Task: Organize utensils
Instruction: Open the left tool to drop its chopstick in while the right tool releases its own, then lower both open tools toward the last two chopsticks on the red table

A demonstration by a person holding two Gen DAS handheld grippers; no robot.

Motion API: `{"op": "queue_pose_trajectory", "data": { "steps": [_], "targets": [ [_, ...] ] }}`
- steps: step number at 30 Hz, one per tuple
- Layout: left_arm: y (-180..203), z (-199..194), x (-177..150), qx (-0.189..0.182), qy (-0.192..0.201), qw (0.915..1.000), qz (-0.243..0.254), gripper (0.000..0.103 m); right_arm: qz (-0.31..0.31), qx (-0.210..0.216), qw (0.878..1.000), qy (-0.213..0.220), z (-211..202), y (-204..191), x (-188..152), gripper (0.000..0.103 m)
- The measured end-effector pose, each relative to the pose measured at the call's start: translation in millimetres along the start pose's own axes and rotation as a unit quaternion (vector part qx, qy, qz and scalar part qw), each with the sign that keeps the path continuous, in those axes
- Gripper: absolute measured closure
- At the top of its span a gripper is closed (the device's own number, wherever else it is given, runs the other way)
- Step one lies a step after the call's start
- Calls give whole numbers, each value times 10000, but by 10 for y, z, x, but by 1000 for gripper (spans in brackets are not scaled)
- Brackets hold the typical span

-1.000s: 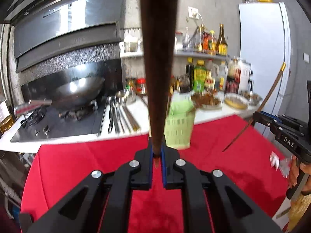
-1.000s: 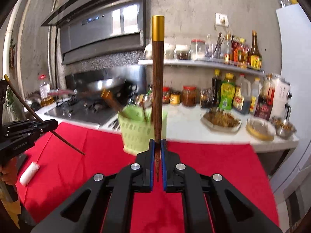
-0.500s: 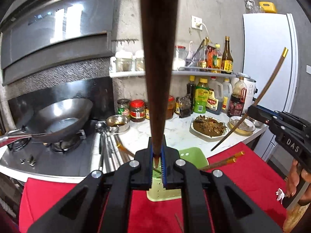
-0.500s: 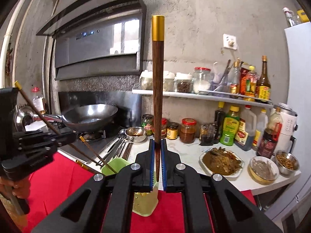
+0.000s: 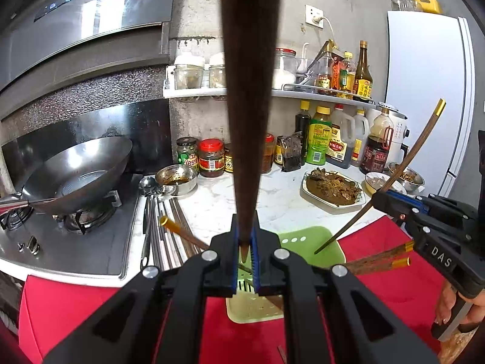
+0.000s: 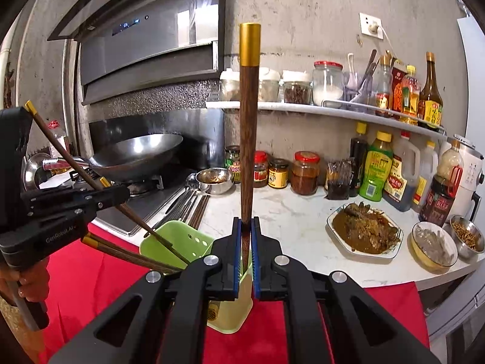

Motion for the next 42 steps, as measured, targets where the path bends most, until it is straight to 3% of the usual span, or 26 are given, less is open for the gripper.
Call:
{"op": "queue_pose_trajectory", "data": {
  "steps": [9, 11, 14, 18, 29, 35, 42],
  "targets": [
    [33, 138, -51, -38, -350, 9993, 105, 97, -21, 20, 10000, -89, 27, 5, -5, 94],
    [32, 131, -40, 62, -329, 9992, 196, 95, 34, 2, 10000, -77, 27, 32, 13, 82],
    [4, 94, 18, 156, -232, 9994, 195, 91, 23, -27, 10000, -29, -11, 46, 49, 70],
    [-10, -17, 148, 250, -21, 9995, 209, 75, -10, -112, 9998, 133, -158, 80, 158, 69],
    [68, -933, 548, 558, 690, 9958, 229, 72, -129, -455, 9967, 657, -1171, 189, 488, 68],
    [49, -1499, 107, 1026, 431, 9937, 163, 72, -137, -361, 9975, 593, -1705, 50, 120, 65],
    [124, -1975, -904, 1180, -19, 9928, 218, 72, -236, -130, 9993, 277, -2124, -345, -704, 65]
  ]
}}
Point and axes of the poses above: each gripper's, at about its wrist camera, not at the fingertips, and z roughly the way its jaws point, y to its right, x to its top, the point moved 6 cm from there along z, roughly the way its jaws point, and after that the axes turned 11 degrees about y, right-handed, at the moved point
